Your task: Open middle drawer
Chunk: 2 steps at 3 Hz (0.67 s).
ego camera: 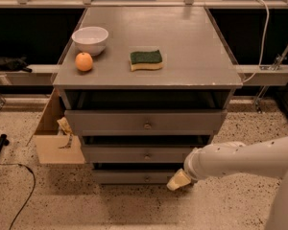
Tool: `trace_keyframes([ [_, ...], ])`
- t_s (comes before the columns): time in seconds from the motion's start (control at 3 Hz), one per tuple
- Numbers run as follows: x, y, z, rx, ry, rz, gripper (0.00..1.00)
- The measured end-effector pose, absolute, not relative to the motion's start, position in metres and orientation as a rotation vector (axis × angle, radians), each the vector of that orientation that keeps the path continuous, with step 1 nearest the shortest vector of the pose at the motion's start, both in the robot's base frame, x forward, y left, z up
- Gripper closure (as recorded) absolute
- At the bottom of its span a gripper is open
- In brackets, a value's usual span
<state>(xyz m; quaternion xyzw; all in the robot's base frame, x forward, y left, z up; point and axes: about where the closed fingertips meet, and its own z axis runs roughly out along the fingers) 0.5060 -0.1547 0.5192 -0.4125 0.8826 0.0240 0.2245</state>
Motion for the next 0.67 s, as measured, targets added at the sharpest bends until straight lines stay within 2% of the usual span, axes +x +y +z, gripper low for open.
trace_keyframes([
  [0.67, 0.5113, -0.1514, 0.5183, -1.134, 2.415, 0.154, 0.0],
])
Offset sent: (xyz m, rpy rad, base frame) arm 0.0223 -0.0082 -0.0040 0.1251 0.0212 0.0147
